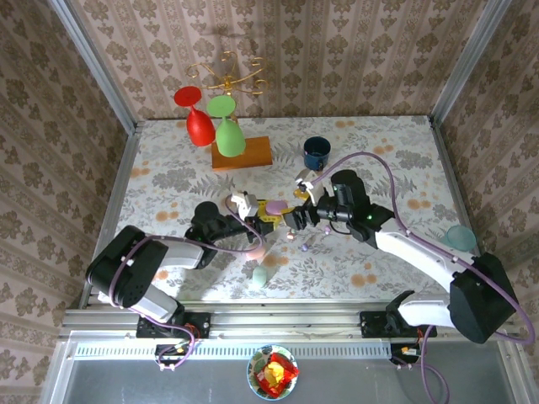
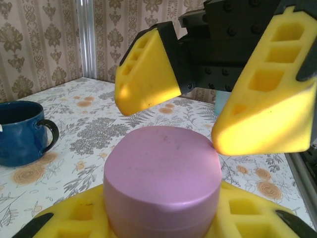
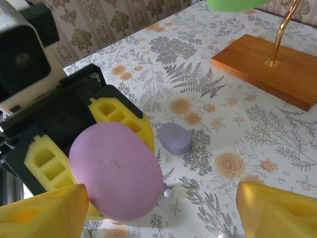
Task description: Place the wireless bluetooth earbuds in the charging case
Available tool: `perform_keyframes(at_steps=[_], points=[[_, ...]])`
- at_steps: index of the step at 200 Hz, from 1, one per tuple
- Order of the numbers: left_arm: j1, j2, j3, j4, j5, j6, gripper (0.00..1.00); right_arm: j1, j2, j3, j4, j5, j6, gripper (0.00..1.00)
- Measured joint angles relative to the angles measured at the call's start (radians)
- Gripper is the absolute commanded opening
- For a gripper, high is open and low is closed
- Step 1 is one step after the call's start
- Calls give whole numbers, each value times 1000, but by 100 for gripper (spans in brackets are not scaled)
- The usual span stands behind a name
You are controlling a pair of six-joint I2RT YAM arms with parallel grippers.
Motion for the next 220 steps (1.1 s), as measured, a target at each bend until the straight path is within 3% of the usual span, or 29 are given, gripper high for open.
perform_keyframes(at_steps=[90,159,220], points=[[1,0,-1,0,-13,-22,28,18,28,8,8,30,-74,79],[6,0,-5,-5,-42,-22,28,18,28,8,98,94,-18,78],[-1,0,-10,4,-4,-21,28,9,80,37,126,159,26,77]])
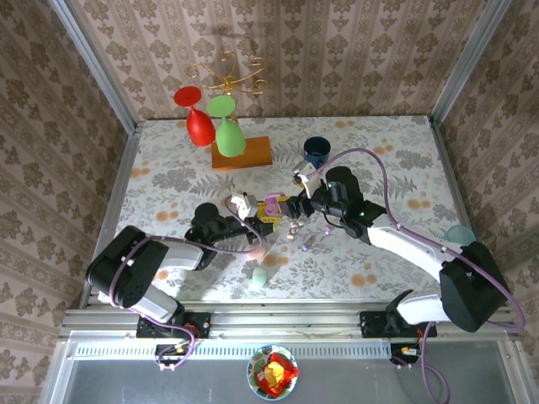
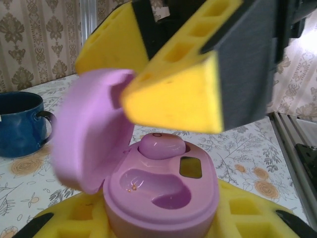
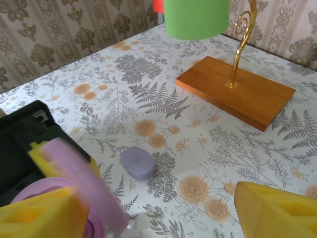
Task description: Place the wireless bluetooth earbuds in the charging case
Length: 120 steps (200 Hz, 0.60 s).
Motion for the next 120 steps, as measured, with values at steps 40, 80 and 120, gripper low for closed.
perform_keyframes(at_steps=[40,80,120], points=[[0,0,-4,12,-9,2,29,0,-11,6,-6,-11,7,78],[0,0,-11,14,-59,15,29,-6,-129,-13,-36,-21,38,79],[14,0,-21,15,-98,30,29,-158,-254,-128,-62,-31,209,74]])
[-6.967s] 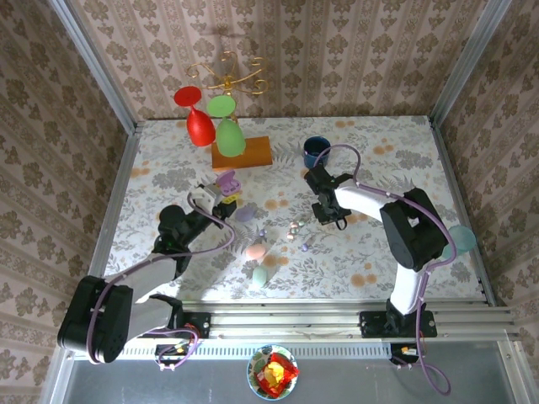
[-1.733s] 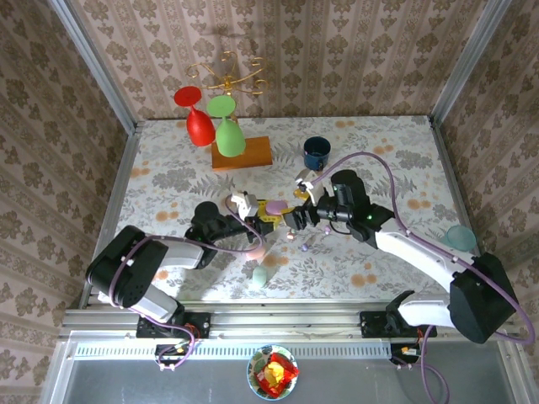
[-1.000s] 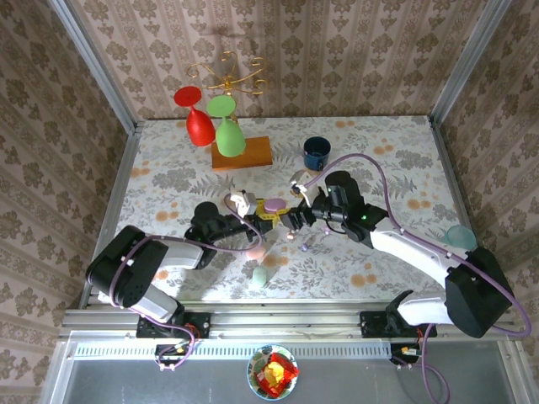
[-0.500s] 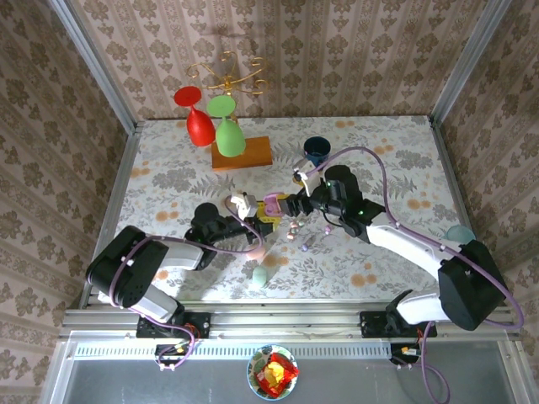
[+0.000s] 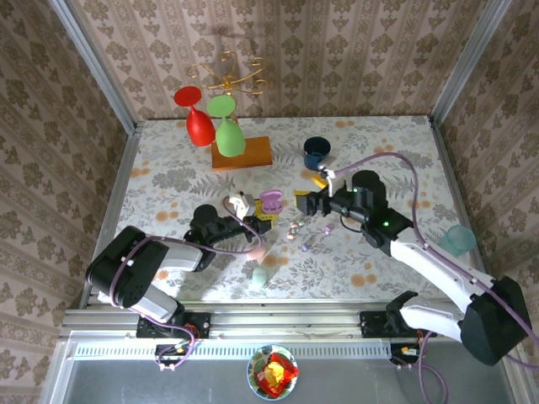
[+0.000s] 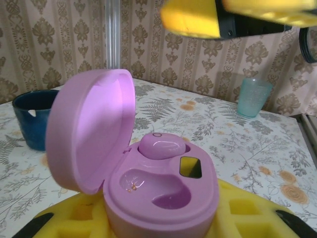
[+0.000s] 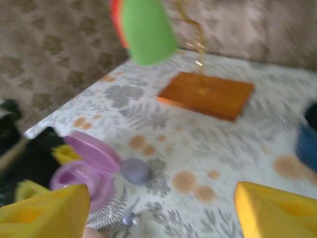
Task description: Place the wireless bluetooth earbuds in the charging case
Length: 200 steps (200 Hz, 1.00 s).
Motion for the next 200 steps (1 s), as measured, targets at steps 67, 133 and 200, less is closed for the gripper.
perform_keyframes(at_steps=[67,133,200], points=[[7,0,-1,0,8,5,29,-273,221,-75,-157,-197,240,52],[6,0,-1,0,24,8,29,-293,489,7,-261,-290,269,44],[6,0,-1,0,31,8,29,-290,558,27,-286,-327,266,40]])
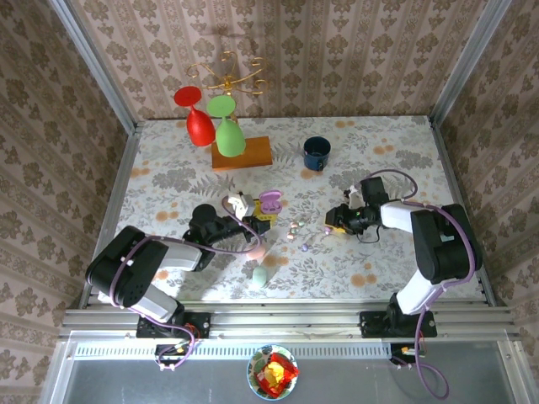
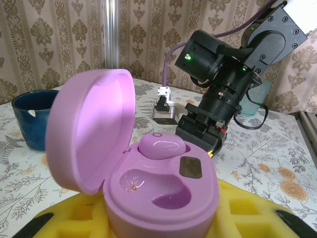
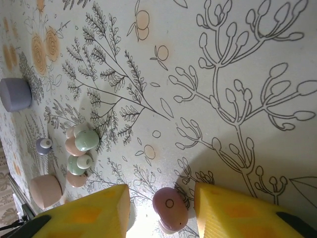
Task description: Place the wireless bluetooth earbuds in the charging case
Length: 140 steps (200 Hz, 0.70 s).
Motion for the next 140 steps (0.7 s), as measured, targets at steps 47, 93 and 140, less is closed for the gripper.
perform_keyframes(at_steps=[47,93,140], points=[[0,0,0,0,10,0,29,18,0,0,-10,-3,-1,37],[0,0,3,0,18,0,29,22,14,3,-13,0,2,28],[0,0,3,0,17,0,29,23,24,10,-21,9,4,22]])
